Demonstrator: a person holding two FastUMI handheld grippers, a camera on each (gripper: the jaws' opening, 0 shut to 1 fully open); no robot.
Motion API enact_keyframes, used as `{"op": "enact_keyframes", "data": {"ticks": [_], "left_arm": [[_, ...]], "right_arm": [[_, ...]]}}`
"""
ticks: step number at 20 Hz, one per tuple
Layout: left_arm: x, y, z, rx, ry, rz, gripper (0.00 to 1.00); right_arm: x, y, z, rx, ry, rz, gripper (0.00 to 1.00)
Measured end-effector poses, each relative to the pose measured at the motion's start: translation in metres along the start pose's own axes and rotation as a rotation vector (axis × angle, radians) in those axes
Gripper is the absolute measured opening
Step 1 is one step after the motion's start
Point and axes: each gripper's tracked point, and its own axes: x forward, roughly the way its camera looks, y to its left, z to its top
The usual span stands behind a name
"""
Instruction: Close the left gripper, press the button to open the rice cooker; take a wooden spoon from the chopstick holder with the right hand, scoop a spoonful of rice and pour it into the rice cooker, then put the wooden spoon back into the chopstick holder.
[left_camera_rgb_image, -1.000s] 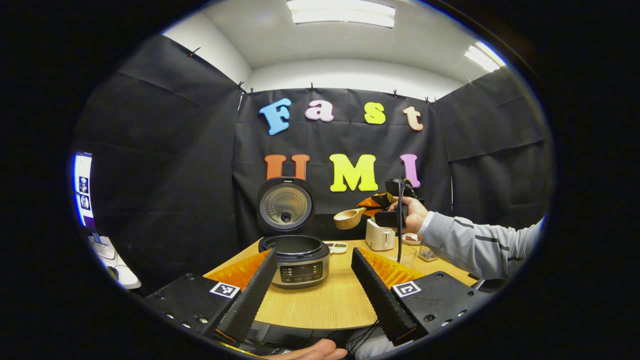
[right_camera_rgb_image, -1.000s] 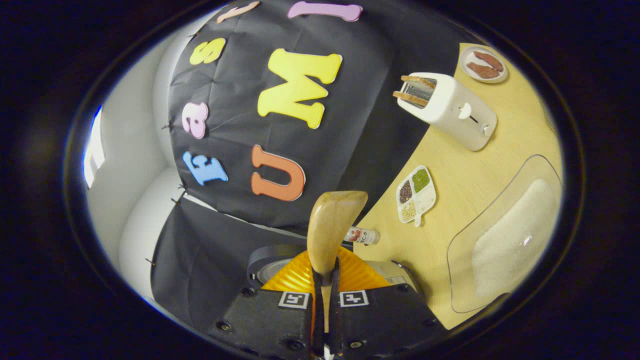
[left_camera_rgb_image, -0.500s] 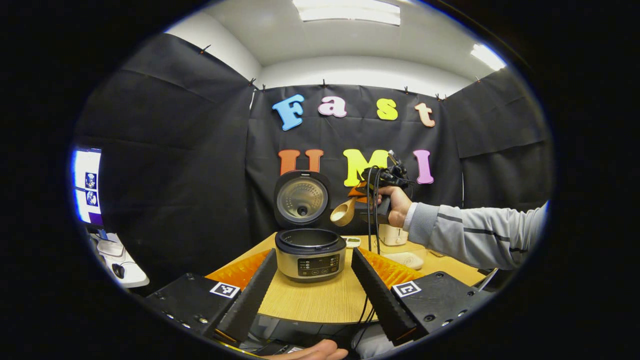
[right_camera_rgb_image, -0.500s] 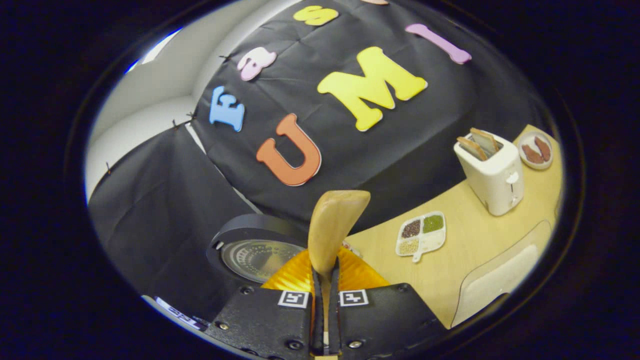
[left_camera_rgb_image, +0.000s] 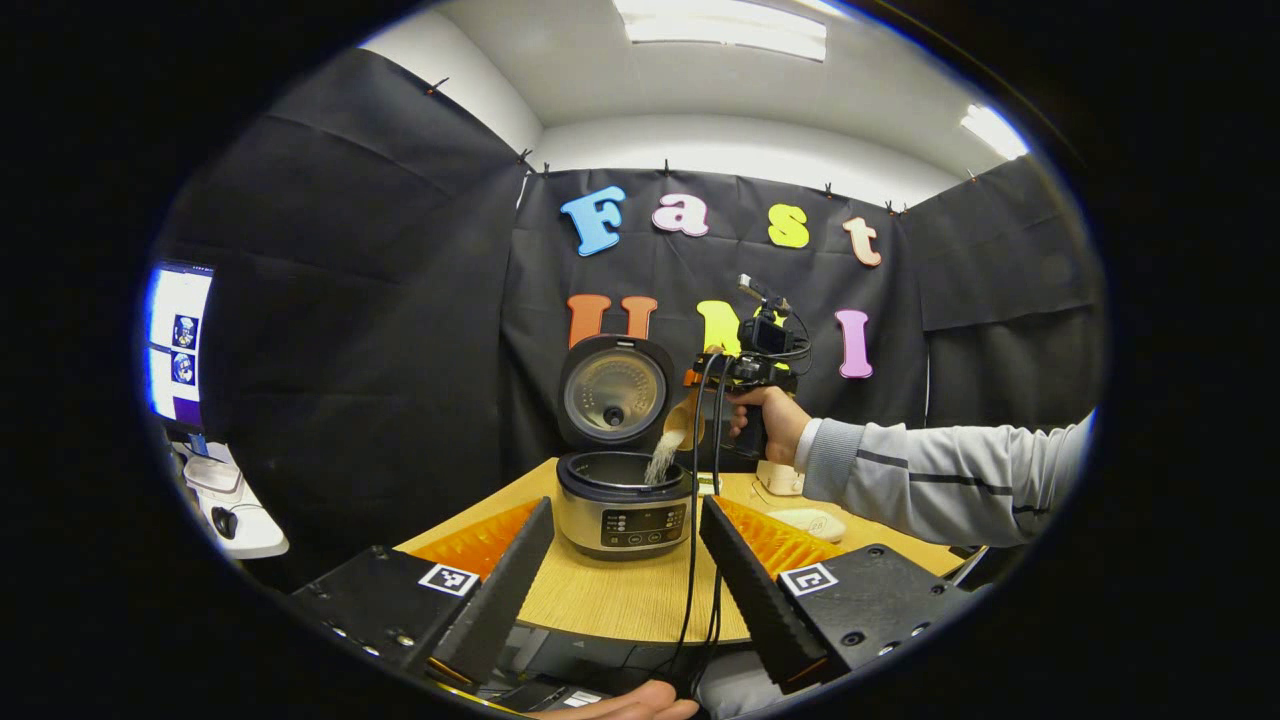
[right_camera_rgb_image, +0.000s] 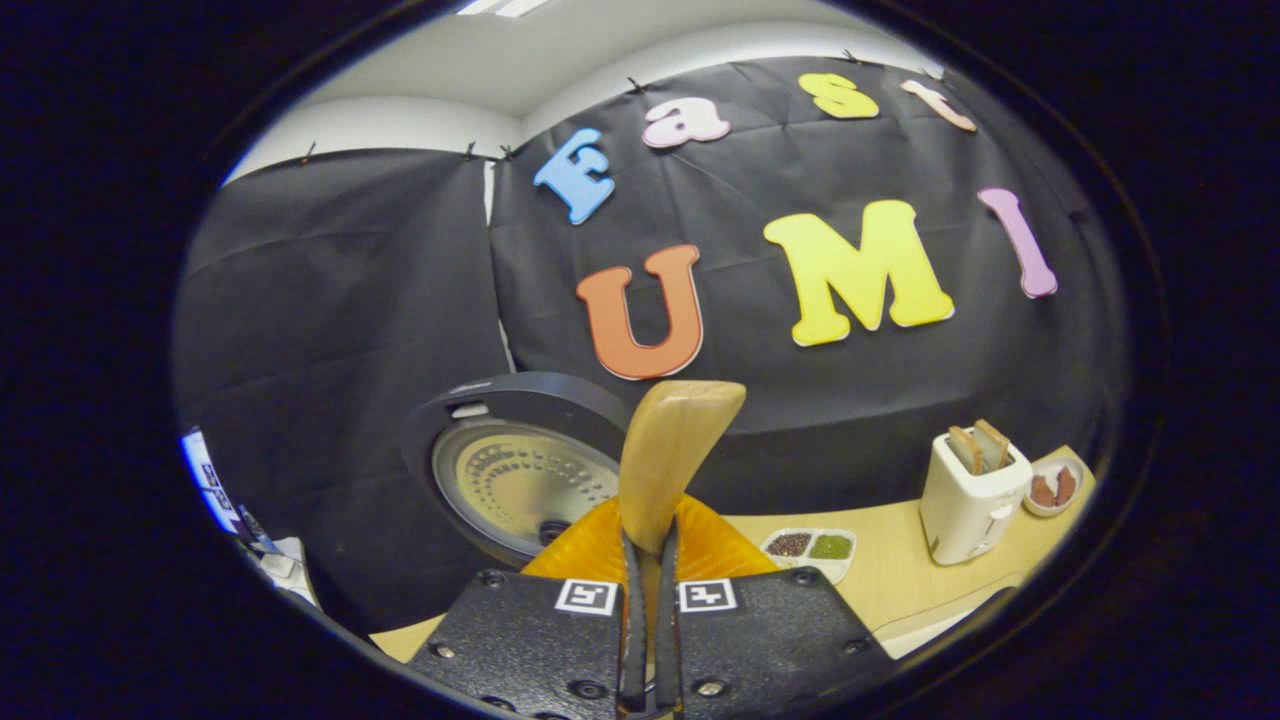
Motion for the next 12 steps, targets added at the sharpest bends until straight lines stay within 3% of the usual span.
{"op": "enact_keyframes", "data": {"ticks": [7,12], "left_arm": [[0.008,-0.006,-0.015,-0.021,0.048,-0.011,0.95],[0.01,-0.009,-0.014,-0.001,0.044,-0.003,0.94]], "right_arm": [[-0.017,0.044,0.003,-0.247,-0.059,0.098,0.09],[-0.024,0.046,0.013,-0.325,-0.091,0.083,0.09]]}}
